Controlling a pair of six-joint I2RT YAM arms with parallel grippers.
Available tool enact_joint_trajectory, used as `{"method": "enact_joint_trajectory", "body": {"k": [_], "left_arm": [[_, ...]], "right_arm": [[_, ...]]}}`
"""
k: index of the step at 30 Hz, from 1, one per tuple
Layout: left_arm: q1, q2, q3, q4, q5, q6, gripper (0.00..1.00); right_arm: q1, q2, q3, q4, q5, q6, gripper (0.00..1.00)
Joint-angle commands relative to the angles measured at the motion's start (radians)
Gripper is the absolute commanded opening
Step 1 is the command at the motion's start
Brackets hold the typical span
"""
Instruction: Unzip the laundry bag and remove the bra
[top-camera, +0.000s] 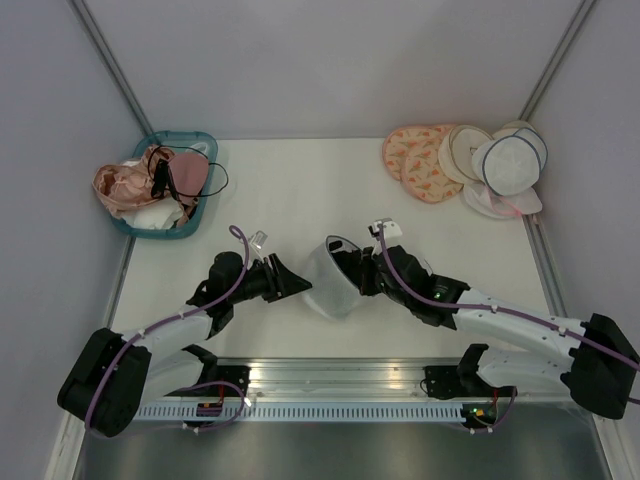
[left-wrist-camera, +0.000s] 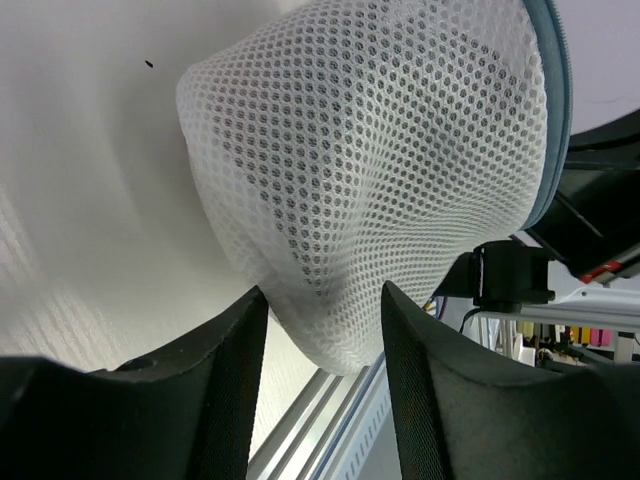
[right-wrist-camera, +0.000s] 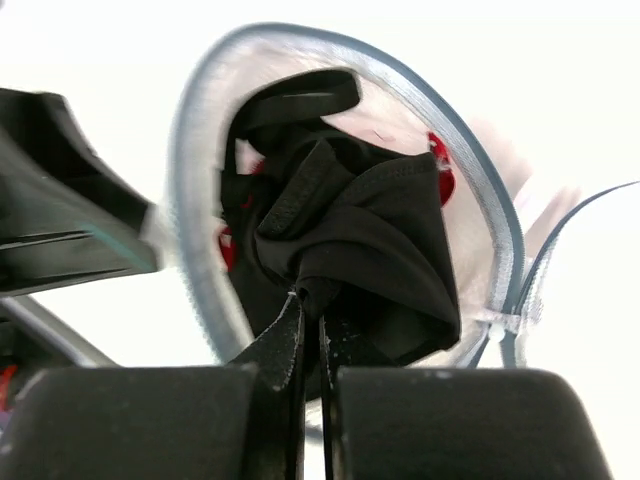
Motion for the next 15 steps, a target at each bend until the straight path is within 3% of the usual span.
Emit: {"method": "enact_joint_trajectory", "body": {"k": [1, 2, 5, 6, 9, 15], "left_arm": [[0.008, -0.014, -0.005, 0.018, -0.019, -0.002, 0.53], [0.008, -0.012, -0.004, 0.020, -0.017, -0.005, 0.43], [0.006, -0.008, 0.002, 0.023, -0.016, -0.005, 0.28], [0.008, -0.006, 0.004, 0.023, -0.016, -0.005, 0.16], [0.006, -0.005, 0.007, 0.021, -0.016, -0.008, 0.03], [0.008, 0.000, 0.008, 0.017, -0.014, -0.008, 0.02]], "right_arm": [[0.002, -0.103, 0.016, -0.043, 0.033, -0.023, 0.01], [0.002, -0.117, 0.020, -0.060, 0.036, -0.029, 0.00], [0.002, -0.177, 0.022, -0.055, 0.038, -0.028, 0.00], [0.002, -0.202, 0.022, -0.055, 0.049, -0.026, 0.00], [0.003, -0.246, 0.021, -0.036, 0.061, -0.032, 0.00], [0.002, -0.279, 0.100, -0.035, 0.125, -0.094, 0.00]]}}
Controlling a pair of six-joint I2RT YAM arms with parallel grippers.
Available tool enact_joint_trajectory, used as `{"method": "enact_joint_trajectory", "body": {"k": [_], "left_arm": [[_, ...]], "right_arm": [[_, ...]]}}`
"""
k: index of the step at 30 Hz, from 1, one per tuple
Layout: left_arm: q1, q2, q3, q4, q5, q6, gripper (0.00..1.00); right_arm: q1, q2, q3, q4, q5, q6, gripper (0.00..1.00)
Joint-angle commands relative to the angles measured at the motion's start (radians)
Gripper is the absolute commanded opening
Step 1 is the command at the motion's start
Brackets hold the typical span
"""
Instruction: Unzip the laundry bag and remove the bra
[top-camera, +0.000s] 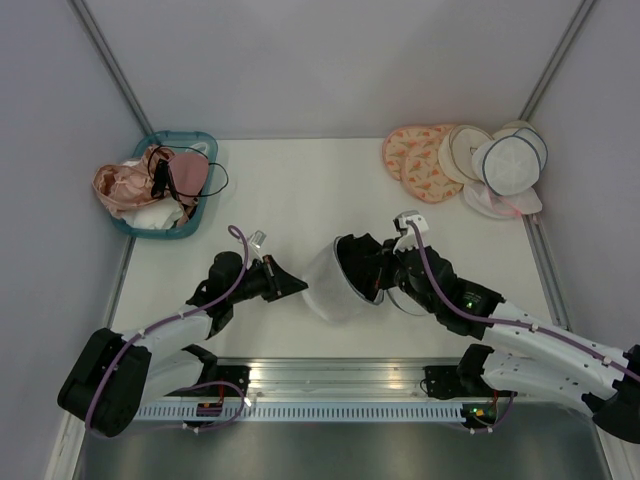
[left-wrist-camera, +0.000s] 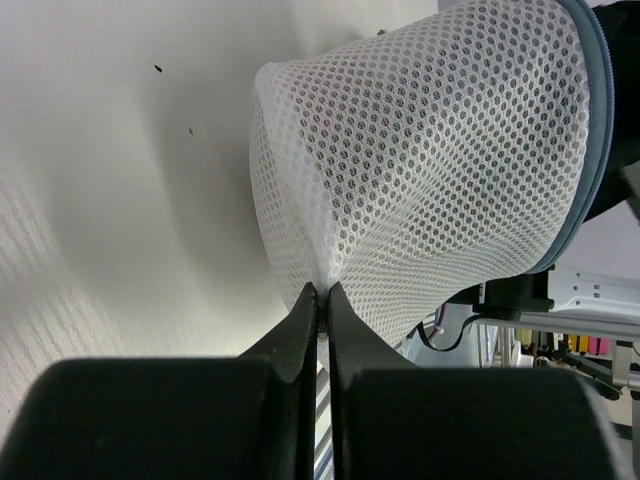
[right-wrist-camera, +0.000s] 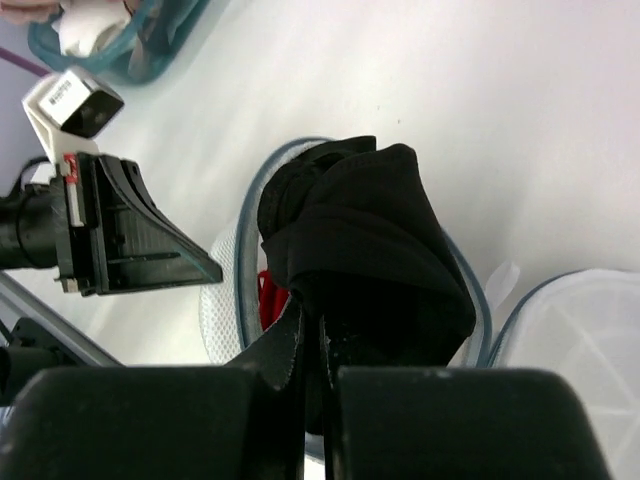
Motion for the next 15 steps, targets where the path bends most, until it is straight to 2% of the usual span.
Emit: {"method": "enact_joint_trajectory", "body": {"k": [1, 8, 13, 14, 15], "left_arm": [[0.004, 0.004, 0.008, 0.014, 0.002, 0.003, 0.02], [0.002, 0.015, 0.001, -0.009, -0.005, 0.022, 0.02], [0.004, 0.037, 0.016, -0.041, -0.017, 0.045, 0.02], [0.004, 0.041, 0.018, -0.044, -0.012, 0.049, 0.28], [0.004, 0.038, 0.019, -0.057, -0.014, 0.048, 0.49]], "right_arm": [[0.000, -0.012, 0.115, 0.030, 0.071, -0.073, 0.00], [0.000, 0.070, 0.411, -0.057, 0.159, -0.242, 0.00], [0.000, 0.160, 0.617, -0.080, 0.148, -0.333, 0.01], [0.000, 0.180, 0.643, -0.100, 0.139, -0.339, 0.00], [0.000, 0.210, 0.680, -0.106, 0.119, -0.348, 0.00]]}}
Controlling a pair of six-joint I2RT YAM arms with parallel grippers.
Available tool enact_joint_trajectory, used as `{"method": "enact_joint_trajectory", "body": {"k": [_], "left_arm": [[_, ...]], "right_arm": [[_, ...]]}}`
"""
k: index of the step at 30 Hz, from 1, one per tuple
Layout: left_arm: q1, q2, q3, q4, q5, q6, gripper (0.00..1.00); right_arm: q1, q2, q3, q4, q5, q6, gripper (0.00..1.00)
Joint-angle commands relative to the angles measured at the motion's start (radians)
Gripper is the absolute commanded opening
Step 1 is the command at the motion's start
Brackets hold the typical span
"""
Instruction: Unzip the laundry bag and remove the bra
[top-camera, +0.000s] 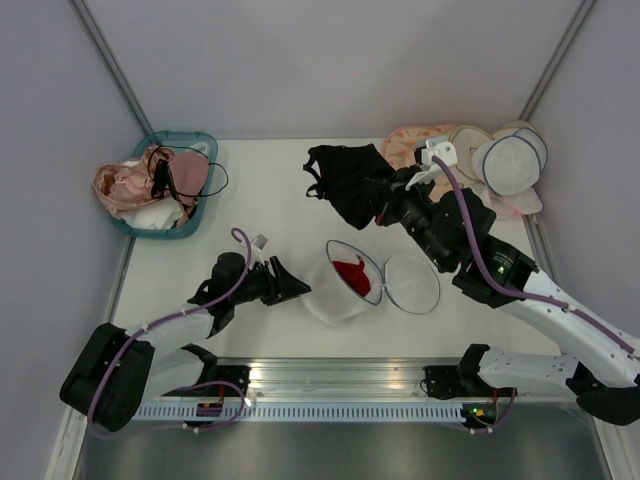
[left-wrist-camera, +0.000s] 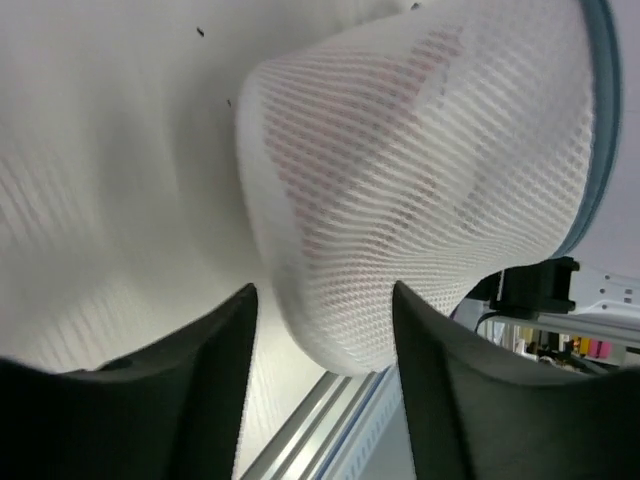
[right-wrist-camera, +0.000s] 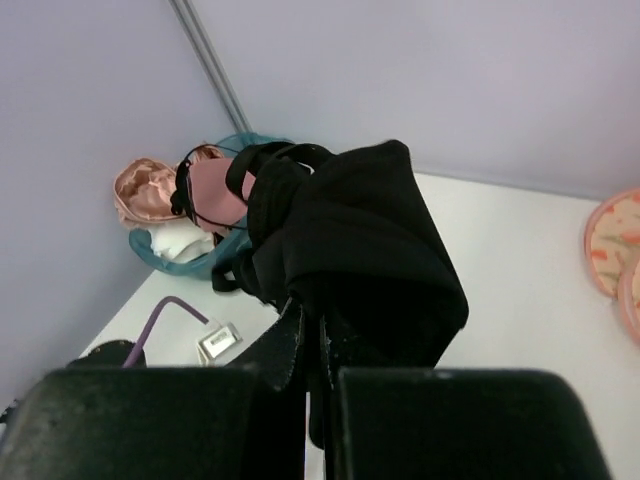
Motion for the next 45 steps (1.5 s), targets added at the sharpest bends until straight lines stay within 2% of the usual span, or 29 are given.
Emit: {"method": "enact_joint_trajectory", "body": {"k": [1, 2, 3, 8, 11, 15, 18, 19, 22, 26, 29, 33, 37, 40, 41, 43, 45], "left_arm": [[0.003, -0.021, 0.013, -0.036, -0.029, 0.021, 0.66], [0.001, -0.047, 0.010, -0.050, -0.042, 0.020, 0.99], [0.003, -0.079, 0.003, -0.063, -0.058, 0.020, 1.00], [0.003, -0.441, -0.029, -0.136, -0.151, 0.040, 1.00], [0.003, -0.596, -0.081, -0.051, -0.102, 0.021, 1.00], [0.001, -0.684, -0.130, 0.119, -0.008, -0.026, 1.00], [0.003, -0.672, -0.181, 0.299, 0.070, -0.081, 1.00], [0.003, -0.658, -0.204, 0.418, 0.085, -0.112, 1.00], [0.003, -0.591, -0.234, 0.639, 0.122, -0.154, 1.00], [0.003, -0.523, -0.234, 0.810, 0.121, -0.198, 1.00], [0.001, -0.469, -0.231, 0.871, 0.122, -0.217, 1.00], [0.001, -0.418, -0.211, 0.905, 0.125, -0.220, 0.96], [0.003, -0.389, -0.196, 0.911, 0.145, -0.217, 0.82], [0.001, -0.394, -0.176, 0.823, 0.164, -0.192, 0.77], [0.003, -0.417, -0.172, 0.792, 0.171, -0.178, 0.76], [0.001, -0.461, -0.175, 0.677, 0.158, -0.140, 0.82], [0.003, -0.576, -0.178, 0.573, 0.116, -0.096, 0.85]], "right_arm": [[0.000, 0.073, 0.097, -0.025, -0.009, -0.080, 0.00], [0.000, 0.083, 0.103, -0.035, -0.018, -0.079, 0.00], [0.000, 0.094, 0.102, -0.035, -0.024, -0.079, 0.00], [0.000, 0.088, 0.050, -0.012, -0.095, -0.050, 0.00], [0.000, 0.088, 0.036, -0.013, -0.165, -0.013, 0.00], [0.000, 0.079, -0.007, 0.007, -0.272, 0.038, 0.00], [0.000, 0.076, -0.034, 0.025, -0.343, 0.079, 0.00], [0.000, 0.076, -0.039, 0.030, -0.363, 0.093, 0.00], [0.000, 0.073, -0.059, 0.045, -0.461, 0.148, 0.01], [0.000, 0.054, -0.114, 0.083, -0.527, 0.209, 0.00], [0.002, 0.056, -0.145, 0.115, -0.587, 0.246, 0.00], [0.000, 0.076, -0.182, 0.186, -0.681, 0.300, 0.00], [0.000, 0.093, -0.200, 0.258, -0.738, 0.337, 0.01], [0.000, 0.080, -0.202, 0.277, -0.759, 0.342, 0.00], [0.002, 0.067, -0.200, 0.274, -0.749, 0.331, 0.00], [0.000, 0.053, -0.193, 0.248, -0.739, 0.320, 0.00], [0.000, 0.042, -0.182, 0.228, -0.730, 0.300, 0.00]]}}
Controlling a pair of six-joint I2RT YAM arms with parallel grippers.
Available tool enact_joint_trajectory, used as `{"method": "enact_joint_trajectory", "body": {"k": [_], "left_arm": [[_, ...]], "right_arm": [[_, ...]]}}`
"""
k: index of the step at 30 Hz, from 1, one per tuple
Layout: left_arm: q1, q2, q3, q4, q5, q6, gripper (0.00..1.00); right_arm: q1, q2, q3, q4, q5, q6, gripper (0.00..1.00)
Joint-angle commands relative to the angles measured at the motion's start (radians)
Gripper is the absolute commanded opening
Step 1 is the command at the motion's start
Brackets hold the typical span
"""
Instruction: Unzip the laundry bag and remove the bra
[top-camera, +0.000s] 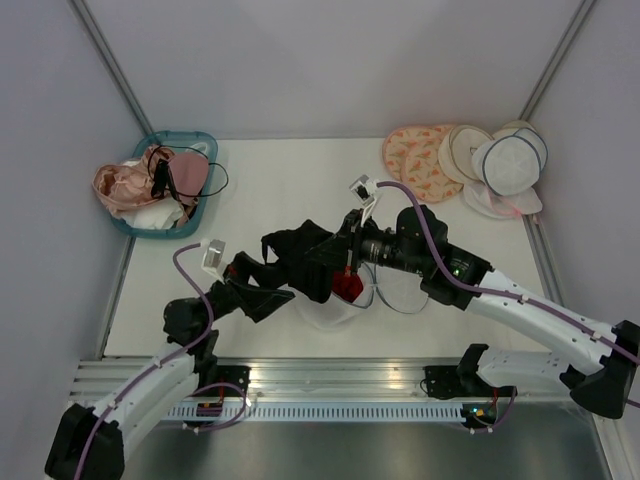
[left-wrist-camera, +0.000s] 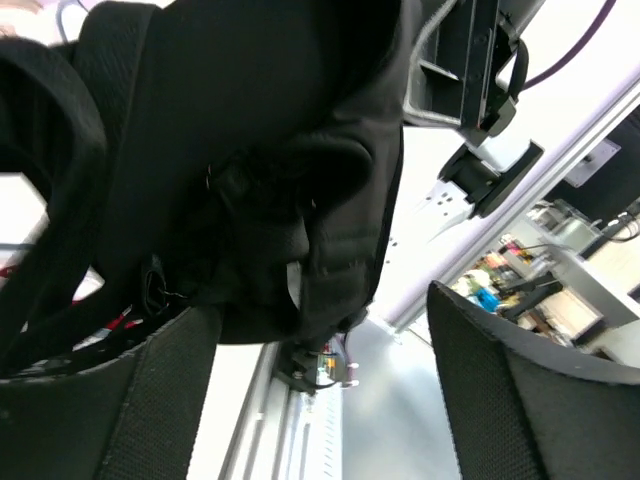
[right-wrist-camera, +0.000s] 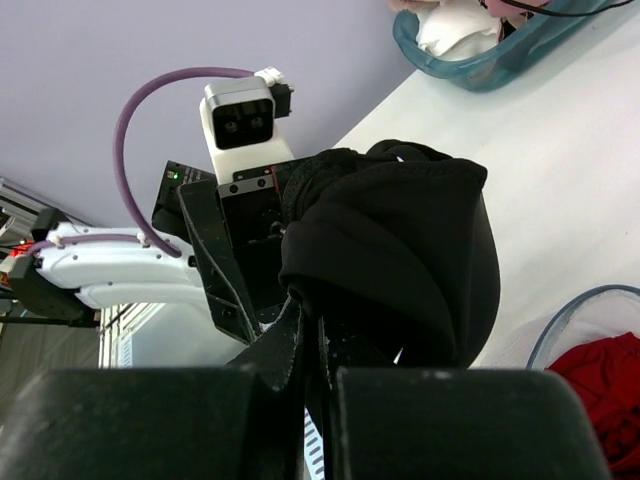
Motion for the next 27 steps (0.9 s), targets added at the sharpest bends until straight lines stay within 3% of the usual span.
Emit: {"method": "enact_joint_trajectory", "body": {"k": [1, 7, 17, 22, 26, 27], "left_arm": [[0.002, -0.152, 0.005, -0.243, -0.033, 0.129, 0.87], [0.002, -0.383, 0.013, -0.497, -0.136, 0.223, 0.99], [0.002, -0.294, 0.011, -0.465, -0.177, 0.206, 1.00], [0.001, -0.208, -0.027, -0.217, -0.179, 0.124, 1.00], [0.001, -0.017, -0.032, 0.085, -0.113, -0.023, 1.00], [0.001, 0.022, -0.032, 0.229, -0.098, -0.051, 1.00]], "right_arm": [[0.002, -0.045, 0.026, 0.041, -0.018, -0.012, 0.01], [0.000, -0.071, 0.026, 0.041, -0.019, -0.012, 0.00], [0.000, -0.114, 0.040, 0.013, -0.047, -0.005, 0.00], [0.000, -0.109, 0.001, 0.075, -0.091, 0.038, 0.00], [0.000, -0.086, -0.031, 0.128, -0.113, 0.064, 0.00], [0.000, -0.083, -0.034, 0.141, -0.114, 0.067, 0.00]]}}
